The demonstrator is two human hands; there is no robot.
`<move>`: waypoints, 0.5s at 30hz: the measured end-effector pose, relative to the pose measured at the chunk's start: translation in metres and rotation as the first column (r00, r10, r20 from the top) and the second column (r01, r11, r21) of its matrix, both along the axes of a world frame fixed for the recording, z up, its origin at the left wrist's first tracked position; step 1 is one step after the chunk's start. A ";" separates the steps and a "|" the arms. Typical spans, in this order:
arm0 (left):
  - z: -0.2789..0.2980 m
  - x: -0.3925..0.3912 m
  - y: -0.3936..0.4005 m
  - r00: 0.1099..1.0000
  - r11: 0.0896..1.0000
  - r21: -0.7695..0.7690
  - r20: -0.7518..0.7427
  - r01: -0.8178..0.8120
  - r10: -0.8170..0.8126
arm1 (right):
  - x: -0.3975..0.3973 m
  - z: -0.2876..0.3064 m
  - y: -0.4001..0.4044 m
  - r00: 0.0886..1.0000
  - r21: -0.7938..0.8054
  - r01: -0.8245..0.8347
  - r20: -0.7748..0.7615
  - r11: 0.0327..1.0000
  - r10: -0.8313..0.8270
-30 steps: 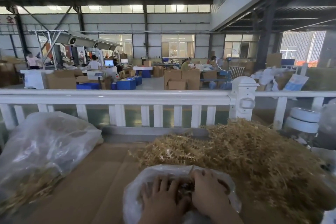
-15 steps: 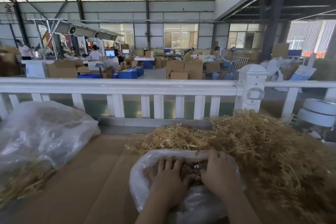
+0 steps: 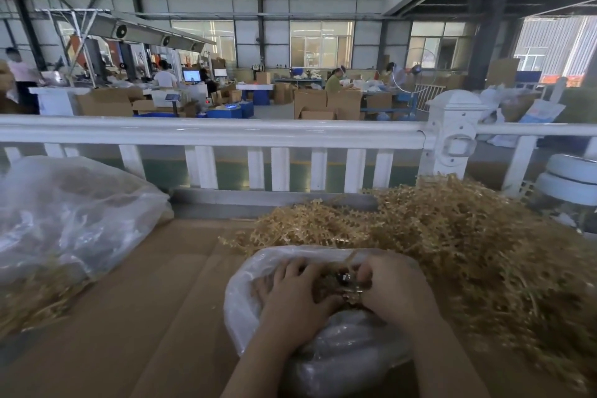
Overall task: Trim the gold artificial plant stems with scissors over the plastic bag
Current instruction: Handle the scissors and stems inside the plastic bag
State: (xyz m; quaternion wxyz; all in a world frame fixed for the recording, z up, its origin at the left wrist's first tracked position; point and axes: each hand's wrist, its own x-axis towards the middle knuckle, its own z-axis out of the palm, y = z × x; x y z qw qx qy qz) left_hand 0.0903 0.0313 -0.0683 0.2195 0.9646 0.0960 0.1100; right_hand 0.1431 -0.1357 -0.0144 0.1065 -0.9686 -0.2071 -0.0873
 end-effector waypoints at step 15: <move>0.007 -0.007 -0.001 0.987 0.990 -0.131 0.147 -0.044 0.063 | -0.001 0.012 0.000 0.998 0.087 -0.059 -0.012 0.995 0.060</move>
